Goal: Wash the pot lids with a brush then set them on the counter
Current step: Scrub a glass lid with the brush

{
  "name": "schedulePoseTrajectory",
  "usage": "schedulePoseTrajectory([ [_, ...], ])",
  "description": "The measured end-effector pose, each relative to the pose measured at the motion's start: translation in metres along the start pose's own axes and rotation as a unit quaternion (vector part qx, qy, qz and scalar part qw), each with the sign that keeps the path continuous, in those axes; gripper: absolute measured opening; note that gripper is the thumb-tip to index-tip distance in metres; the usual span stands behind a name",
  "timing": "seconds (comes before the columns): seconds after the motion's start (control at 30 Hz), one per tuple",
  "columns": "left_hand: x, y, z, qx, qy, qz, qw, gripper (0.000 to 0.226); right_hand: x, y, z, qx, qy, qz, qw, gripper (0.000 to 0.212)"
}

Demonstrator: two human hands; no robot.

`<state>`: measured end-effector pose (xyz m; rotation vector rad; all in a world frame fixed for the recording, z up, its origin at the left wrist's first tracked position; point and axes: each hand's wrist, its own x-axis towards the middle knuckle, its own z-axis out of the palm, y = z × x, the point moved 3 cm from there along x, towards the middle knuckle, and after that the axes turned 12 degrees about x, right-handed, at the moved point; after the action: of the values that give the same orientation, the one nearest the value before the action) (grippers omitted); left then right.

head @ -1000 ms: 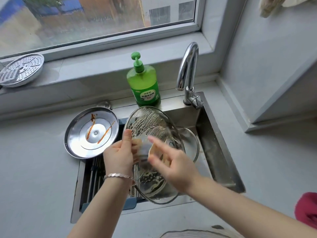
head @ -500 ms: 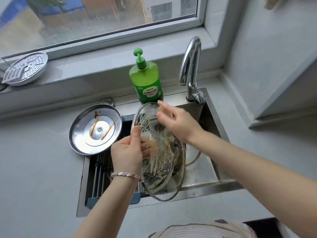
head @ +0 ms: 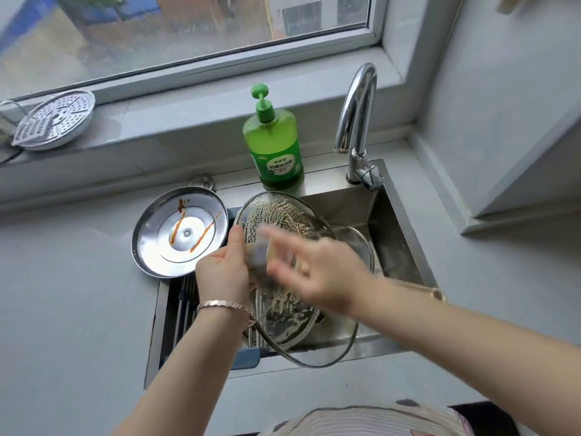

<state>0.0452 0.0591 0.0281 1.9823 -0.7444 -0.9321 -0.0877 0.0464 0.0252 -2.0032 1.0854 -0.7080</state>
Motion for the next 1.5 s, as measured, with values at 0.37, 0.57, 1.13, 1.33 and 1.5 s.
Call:
schedulePoseTrajectory([
  [0.37,-0.001,-0.003,-0.011,0.027,0.073,-0.050,0.996,0.041,-0.028,-0.004,0.020,-0.025,-0.071,-0.013,0.997,0.055],
  [0.57,-0.006,0.003,-0.013,-0.051,0.085,-0.058,0.993,0.040,-0.020,0.047,-0.001,0.067,0.008,0.143,0.987,0.046],
  [1.13,0.007,0.002,-0.021,-0.051,0.137,-0.041,0.988,0.040,-0.051,0.091,0.024,0.144,0.010,0.233,0.962,0.046],
  [1.33,0.024,-0.004,-0.035,-0.017,0.131,-0.066,0.989,0.041,-0.057,0.086,0.014,0.153,0.003,0.297,0.943,0.068],
  [1.5,0.036,-0.015,-0.041,0.042,0.051,-0.089,0.994,0.042,-0.024,0.087,-0.034,0.255,0.166,0.279,0.911,0.035],
])
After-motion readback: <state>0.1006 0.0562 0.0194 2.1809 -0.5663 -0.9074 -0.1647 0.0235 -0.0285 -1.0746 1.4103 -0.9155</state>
